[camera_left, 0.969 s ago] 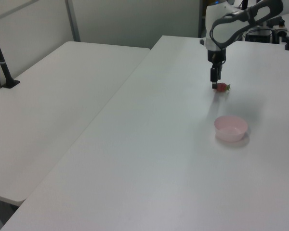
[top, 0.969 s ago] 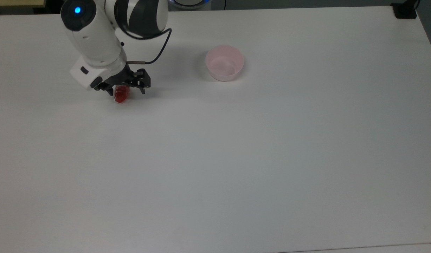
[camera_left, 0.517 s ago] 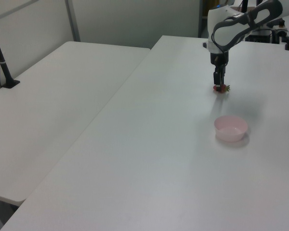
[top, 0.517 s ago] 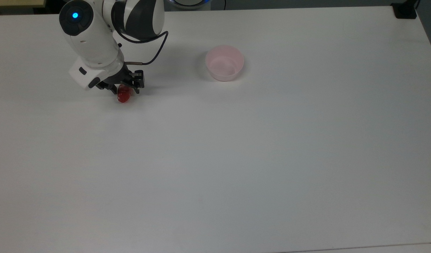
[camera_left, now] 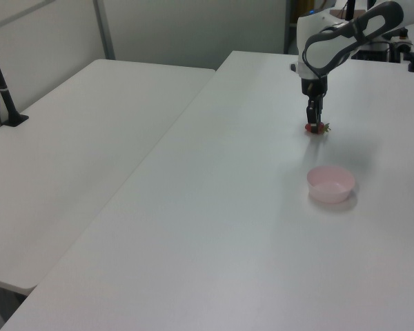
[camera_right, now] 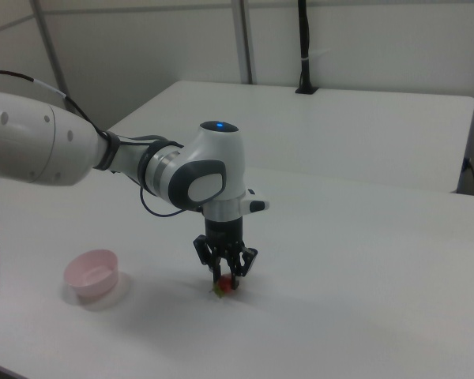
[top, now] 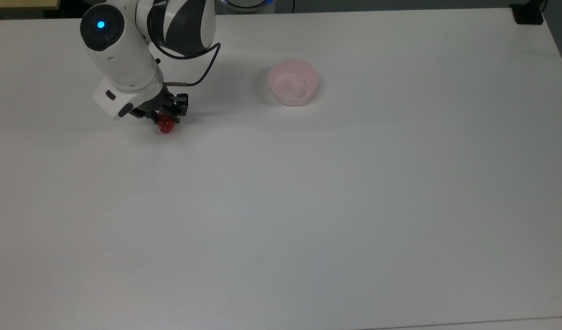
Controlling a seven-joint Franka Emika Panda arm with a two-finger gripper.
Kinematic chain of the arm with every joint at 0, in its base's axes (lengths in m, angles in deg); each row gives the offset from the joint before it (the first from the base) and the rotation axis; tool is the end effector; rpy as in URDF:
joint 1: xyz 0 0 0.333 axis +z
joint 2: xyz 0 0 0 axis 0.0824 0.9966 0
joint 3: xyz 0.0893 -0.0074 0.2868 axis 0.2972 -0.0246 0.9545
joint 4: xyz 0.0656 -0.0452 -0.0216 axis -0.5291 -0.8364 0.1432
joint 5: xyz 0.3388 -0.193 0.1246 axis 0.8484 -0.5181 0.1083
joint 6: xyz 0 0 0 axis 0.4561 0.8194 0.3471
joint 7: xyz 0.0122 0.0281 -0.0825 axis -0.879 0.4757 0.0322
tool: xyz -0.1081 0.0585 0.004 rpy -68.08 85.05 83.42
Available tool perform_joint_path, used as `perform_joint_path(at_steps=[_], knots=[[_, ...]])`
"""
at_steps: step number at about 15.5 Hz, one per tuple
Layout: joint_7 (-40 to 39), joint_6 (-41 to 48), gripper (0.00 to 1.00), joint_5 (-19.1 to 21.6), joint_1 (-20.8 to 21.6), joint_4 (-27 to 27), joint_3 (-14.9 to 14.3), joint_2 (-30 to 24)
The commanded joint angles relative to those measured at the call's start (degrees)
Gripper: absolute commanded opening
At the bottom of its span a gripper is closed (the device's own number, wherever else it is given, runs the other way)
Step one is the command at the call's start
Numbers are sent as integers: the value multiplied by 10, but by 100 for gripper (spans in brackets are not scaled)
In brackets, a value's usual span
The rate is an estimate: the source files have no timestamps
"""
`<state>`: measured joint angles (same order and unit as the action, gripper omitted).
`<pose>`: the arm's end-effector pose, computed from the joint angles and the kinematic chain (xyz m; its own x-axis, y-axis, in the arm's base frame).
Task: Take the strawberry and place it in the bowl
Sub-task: 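Close the gripper around the red strawberry, then lift the strawberry and carry it over the pink bowl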
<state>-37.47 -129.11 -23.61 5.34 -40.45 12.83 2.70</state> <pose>0.5953 -0.1525 0.2725 0.9888 0.0736 -0.1298 0.0708 -0.9971 -0.0264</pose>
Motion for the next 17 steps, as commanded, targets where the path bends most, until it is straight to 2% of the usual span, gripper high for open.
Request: perform_joint_path(at_steps=[1,3,8,11,15,17], knots=[[-12,-3,33,9,13,-11,-12,-9],[-10,4,33,9,13,-8,-14,-22],[-10,101,36,10,18,32,-17,-76],[-3,139,37,10,64,31,-17,-120],[19,186,39,-6,167,31,-42,-141],[45,213,39,-14,213,28,-43,-140]])
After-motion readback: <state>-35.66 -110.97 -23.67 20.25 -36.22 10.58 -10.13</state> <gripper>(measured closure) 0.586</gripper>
